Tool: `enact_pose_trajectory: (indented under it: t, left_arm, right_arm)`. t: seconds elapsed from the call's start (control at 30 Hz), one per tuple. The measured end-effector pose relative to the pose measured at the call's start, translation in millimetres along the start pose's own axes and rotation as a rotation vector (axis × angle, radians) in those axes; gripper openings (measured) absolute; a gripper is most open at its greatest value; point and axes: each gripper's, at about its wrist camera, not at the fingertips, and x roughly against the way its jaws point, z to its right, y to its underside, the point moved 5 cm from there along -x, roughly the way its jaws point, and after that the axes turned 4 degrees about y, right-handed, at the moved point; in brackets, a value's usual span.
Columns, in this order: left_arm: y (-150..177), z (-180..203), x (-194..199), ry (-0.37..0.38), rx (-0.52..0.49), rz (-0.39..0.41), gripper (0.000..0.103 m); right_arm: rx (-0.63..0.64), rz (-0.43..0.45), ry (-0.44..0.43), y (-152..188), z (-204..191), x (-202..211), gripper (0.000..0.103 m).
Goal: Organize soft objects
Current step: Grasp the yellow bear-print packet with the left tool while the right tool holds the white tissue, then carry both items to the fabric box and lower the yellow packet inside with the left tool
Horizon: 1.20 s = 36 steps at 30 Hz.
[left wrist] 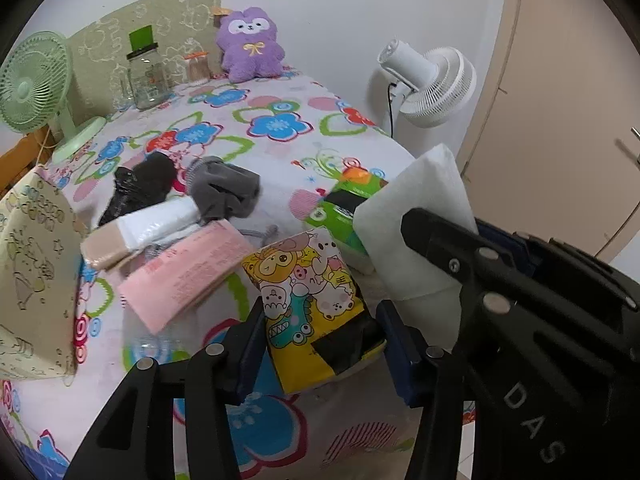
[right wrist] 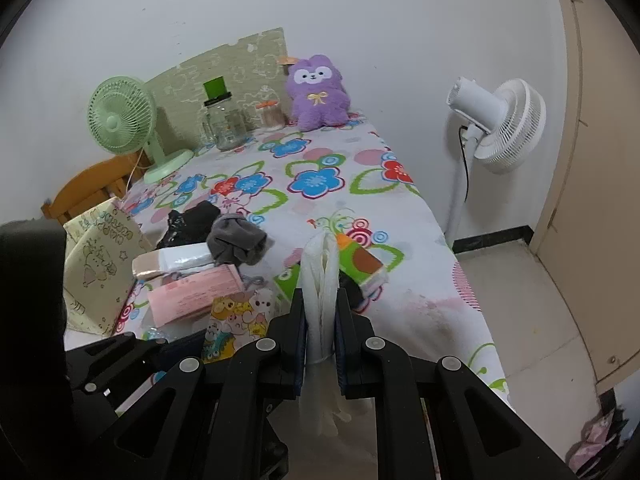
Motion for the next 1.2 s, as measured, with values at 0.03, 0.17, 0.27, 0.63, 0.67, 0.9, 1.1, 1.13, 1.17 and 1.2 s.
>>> enact_pose_trajectory:
  t: [0.03,0.17,0.27,0.63,0.67,0.9,1.1,1.13,1.17,1.2]
  left_arm:
    - [-1,-1,2,-0.001,0.002,0.005,0.055]
    - [-4,-9,13,-0.016,0.011,0.028,0.055]
    - [-6,-16,23,-0.033,0.011,0.048,0.055]
    - [-17,-38,58,-0.074,0.012,0.125,0.055]
    - [-19,-40,60,-0.077,0.012,0.132,0.055]
    - [-26,-56,82,-0.112,0.017,0.179,0.055]
    - [-30,-68,102,-0.13,0.017,0.211,0.055]
    - [-30,-69,106,-0.13,0.017,0.216,0.055]
    - [-31,-71,109,-0.13,0.018,0.222,0.055]
    - [-32,-73,111,-0.133,0.02,0.226,0.055]
  right_arm:
    - [0.003,0.001,-0.001,-1,-3,1,0.015]
    - [0.013,0.014,-0.007,-5,-14,7,0.015]
    - [0.026,0.027,-0.006,-9,-23,13,0.015]
    - [0.074,0.079,-0.008,-28,-56,32,0.015]
    - [0.076,0.086,-0.006,-30,-58,34,0.015]
    - [0.103,0.116,-0.012,-43,-81,45,0.015]
    - [0.117,0.13,-0.026,-55,-99,52,0.015]
    - [0.119,0.131,-0.029,-56,-101,53,0.015]
    - [0.122,0.133,-0.031,-58,-104,55,0.015]
    - [0.126,0.136,-0.032,-60,-107,56,0.015]
